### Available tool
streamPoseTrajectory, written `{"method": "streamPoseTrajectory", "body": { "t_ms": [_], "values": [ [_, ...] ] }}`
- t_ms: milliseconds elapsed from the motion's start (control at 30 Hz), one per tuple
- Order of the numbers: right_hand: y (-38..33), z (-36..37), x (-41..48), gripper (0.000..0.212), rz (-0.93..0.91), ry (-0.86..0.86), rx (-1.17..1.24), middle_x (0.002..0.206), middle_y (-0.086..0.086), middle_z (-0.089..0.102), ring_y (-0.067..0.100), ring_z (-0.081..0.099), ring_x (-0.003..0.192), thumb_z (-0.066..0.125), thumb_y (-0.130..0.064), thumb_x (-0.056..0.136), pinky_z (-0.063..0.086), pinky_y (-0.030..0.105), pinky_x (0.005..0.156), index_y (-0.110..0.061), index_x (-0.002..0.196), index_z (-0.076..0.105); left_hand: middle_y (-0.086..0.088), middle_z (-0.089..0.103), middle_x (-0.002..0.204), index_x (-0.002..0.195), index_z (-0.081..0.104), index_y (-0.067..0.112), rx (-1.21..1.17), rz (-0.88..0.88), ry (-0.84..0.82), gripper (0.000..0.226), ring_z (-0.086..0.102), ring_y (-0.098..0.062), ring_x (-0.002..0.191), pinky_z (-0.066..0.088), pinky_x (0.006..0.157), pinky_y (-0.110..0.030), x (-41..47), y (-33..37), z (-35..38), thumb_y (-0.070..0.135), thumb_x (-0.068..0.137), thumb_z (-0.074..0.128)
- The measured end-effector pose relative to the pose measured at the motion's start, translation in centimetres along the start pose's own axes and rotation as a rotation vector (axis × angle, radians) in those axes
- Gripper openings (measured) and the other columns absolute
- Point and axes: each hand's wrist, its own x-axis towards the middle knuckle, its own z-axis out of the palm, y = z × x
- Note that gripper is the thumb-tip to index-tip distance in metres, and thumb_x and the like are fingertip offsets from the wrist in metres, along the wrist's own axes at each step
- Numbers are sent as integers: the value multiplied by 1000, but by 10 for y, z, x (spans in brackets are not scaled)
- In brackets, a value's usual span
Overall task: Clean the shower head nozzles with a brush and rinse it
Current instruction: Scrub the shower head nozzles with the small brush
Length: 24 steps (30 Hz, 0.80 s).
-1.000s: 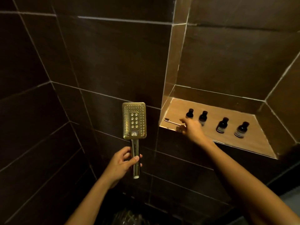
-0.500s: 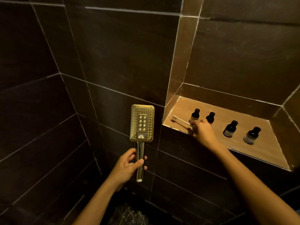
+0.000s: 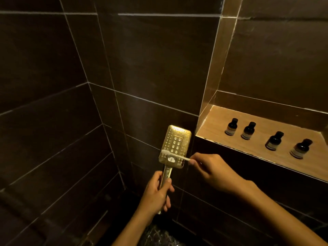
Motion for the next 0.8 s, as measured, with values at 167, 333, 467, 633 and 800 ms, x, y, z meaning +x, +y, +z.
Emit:
{"method": "streamPoseTrajectory", "body": {
  "t_ms": [167,333,467,633,800],
  "values": [
    [-8,18,3,33,-70,-41,-86,92,-14,66,2,64,79,42,-49,102,57,27,70,-29,113,66,-2,60,75,107,57,24,13,-14,42,10,48,-11,42,39,37,-23,-15,-2,-7,32,104,52],
    [-19,23,20,30,-75,12,-120,96,-10,70,4,65,82,47,-42,103,59,33,74,-25,114,69,-2,59,72,109,59,25,48,22,73,9,45,-12,41,38,37,-22,-29,-9,-25,30,104,54],
    [-23,19,28,36,-45,96,-62,95,-5,72,8,68,83,45,-44,100,59,35,74,-21,111,70,-3,58,72,106,60,23,78,25,79,9,45,-11,40,36,36,-23,-38,-13,-40,31,103,55],
    [-32,25,27,21,-83,30,-78,93,-10,68,2,64,79,52,-36,102,56,26,72,-25,109,69,-2,58,73,106,60,24,89,22,101,11,45,-9,41,36,36,-23,-44,-10,-56,33,103,55],
    [-41,35,25,21,-205,-88,-102,94,-11,67,1,63,82,52,-33,102,53,19,74,-25,110,69,-1,58,71,109,60,25,120,34,129,10,44,-9,38,36,36,-22,-48,-10,-69,32,102,56]
  ]
}}
